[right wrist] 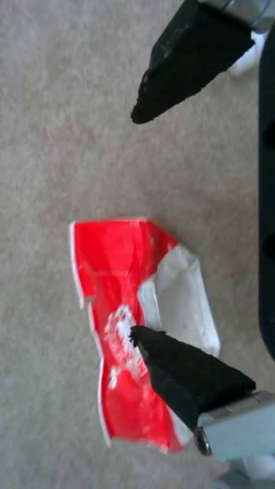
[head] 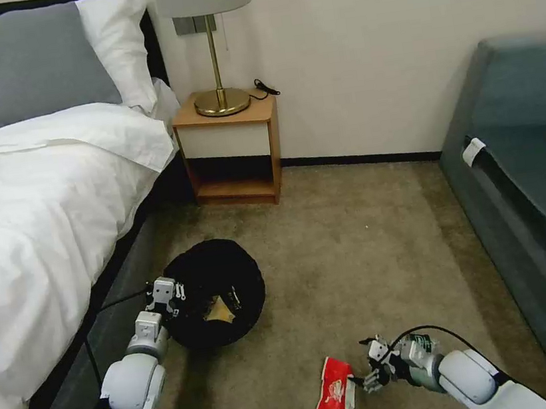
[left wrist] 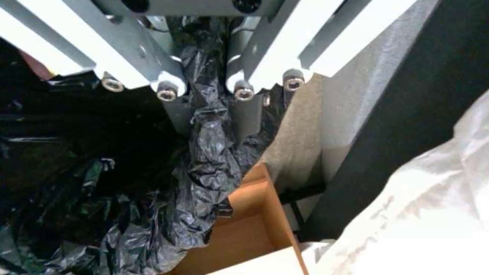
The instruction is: Pick up the trash bin, then pick up the garbage on the floor and place it into the trash bin.
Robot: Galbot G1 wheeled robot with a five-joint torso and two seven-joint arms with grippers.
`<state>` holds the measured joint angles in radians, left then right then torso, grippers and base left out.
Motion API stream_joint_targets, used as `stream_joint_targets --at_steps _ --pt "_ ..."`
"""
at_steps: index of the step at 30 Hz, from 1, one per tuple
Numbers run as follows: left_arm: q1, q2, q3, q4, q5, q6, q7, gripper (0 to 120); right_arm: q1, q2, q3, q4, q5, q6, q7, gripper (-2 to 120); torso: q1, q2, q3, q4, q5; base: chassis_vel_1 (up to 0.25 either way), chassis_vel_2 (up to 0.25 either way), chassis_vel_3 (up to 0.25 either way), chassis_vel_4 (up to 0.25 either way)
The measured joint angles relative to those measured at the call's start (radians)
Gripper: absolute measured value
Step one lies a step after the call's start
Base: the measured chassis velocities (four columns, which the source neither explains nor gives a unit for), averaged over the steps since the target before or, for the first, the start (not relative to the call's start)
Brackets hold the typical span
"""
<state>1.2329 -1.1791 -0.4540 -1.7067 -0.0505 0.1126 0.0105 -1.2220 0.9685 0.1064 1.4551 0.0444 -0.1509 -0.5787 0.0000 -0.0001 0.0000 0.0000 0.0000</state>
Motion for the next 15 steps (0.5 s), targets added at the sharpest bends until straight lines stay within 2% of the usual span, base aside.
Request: stream_joint_targets --at_steps 2,5,15 --pt "0.000 -0.001 0.001 0.001 0.001 0.000 0.000 4 0.000 -0.001 -0.004 0.004 0.011 -0.009 0.000 100 0.000 0.000 0.000 0.0000 0.0000 0.000 0.000 0.000 0.000" --pt "0.001 -0.002 0.008 0.003 0.005 0.000 0.000 4 -0.001 -0.007 -0.028 0.018 0.092 -0.082 0.014 100 0.000 0.000 0.000 0.0000 0.0000 0.000 0.000 0.000 0.000" --pt "0.005 -0.001 0.021 0.011 0.009 -0.002 0.000 4 0.002 -0.015 -0.058 0.004 0.148 -0.118 0.027 100 0.000 0.000 0.000 0.0000 -0.0001 0.000 0.000 0.000 0.000"
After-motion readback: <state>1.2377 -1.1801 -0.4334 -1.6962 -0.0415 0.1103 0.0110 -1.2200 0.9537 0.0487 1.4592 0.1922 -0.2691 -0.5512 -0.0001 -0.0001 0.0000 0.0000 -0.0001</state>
